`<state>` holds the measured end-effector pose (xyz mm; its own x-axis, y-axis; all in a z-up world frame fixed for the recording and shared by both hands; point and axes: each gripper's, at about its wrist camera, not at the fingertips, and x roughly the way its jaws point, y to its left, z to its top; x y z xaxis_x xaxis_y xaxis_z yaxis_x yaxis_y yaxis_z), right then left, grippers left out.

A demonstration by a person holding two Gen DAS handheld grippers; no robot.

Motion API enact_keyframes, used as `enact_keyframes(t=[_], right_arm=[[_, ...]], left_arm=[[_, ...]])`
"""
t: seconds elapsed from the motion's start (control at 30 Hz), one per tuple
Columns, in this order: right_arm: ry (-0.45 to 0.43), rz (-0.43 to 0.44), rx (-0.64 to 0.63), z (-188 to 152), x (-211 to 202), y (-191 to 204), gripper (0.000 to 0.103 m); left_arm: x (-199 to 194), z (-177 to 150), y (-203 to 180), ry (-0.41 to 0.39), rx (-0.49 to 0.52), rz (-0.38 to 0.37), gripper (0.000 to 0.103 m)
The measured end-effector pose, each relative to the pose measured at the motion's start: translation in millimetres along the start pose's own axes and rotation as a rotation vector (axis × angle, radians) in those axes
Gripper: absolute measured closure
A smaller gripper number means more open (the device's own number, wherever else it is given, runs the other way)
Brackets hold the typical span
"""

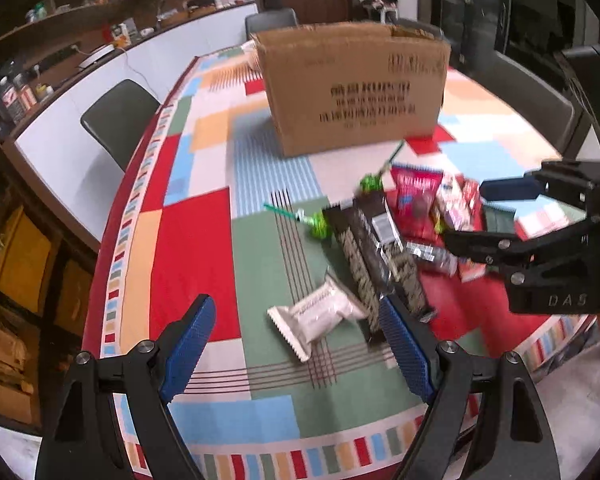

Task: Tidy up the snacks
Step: 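Grasp the white pastry packet with the left tool while the right tool grasps the slim white-red snack stick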

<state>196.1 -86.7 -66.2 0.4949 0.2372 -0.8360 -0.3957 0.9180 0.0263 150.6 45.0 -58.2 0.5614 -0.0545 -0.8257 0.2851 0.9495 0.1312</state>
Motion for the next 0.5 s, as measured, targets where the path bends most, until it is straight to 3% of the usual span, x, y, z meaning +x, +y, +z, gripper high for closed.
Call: enact_keyframes(t=[0.27,0.5], right_arm=[[0.099,-0.026,-0.035,-6,27,-1,0.036],[0.163,-0.017,-0.062,-8,45,1,0.048]], left_arm=[[31,-11,0,0.087,0.031,-0.021,0.019],[50,-8,3,0.117,0.035,-0.03,0.02]])
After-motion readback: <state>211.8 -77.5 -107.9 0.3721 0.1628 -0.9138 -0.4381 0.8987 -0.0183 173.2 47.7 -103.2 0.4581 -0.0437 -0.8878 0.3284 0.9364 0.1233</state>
